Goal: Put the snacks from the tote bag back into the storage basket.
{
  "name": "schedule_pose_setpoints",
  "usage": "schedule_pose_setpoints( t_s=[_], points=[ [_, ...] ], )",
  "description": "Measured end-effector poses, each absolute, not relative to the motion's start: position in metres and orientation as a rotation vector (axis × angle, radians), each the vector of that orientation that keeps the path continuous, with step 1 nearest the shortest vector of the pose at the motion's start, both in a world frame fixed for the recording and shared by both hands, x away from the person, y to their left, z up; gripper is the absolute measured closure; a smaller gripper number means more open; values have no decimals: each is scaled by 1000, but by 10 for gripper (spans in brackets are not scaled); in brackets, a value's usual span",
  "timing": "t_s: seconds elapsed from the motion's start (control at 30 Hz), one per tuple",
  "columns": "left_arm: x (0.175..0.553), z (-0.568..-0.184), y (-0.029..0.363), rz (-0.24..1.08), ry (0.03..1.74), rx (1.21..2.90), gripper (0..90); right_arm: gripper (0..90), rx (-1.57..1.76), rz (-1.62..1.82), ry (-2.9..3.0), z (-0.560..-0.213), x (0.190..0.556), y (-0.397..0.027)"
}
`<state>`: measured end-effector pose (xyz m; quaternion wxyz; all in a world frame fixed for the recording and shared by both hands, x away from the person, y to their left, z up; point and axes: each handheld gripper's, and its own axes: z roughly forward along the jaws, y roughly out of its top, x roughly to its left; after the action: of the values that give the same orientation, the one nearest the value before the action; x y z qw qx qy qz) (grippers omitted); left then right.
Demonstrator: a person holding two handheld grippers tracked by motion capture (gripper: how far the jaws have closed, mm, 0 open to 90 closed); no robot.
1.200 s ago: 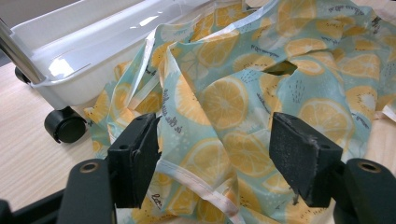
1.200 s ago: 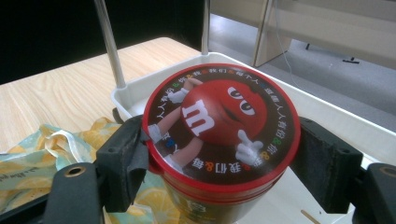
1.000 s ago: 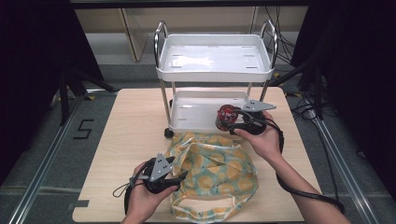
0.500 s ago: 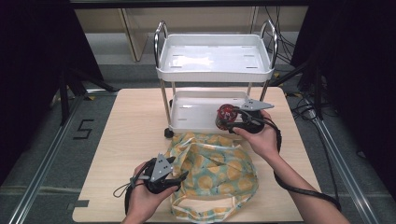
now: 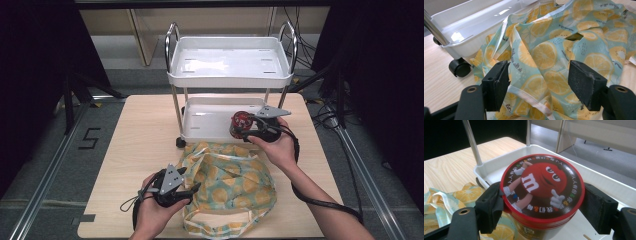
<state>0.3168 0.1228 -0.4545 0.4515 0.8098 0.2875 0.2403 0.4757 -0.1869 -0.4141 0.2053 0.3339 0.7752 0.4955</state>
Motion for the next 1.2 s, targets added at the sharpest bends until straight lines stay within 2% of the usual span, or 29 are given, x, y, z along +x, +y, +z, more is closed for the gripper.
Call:
schedule_pose_setpoints(
  t_s=[1.2],
  points=[
    [315,-455,123,585,740,1984,327,262,938,1349,2137,-413,488,-184]
  ],
)
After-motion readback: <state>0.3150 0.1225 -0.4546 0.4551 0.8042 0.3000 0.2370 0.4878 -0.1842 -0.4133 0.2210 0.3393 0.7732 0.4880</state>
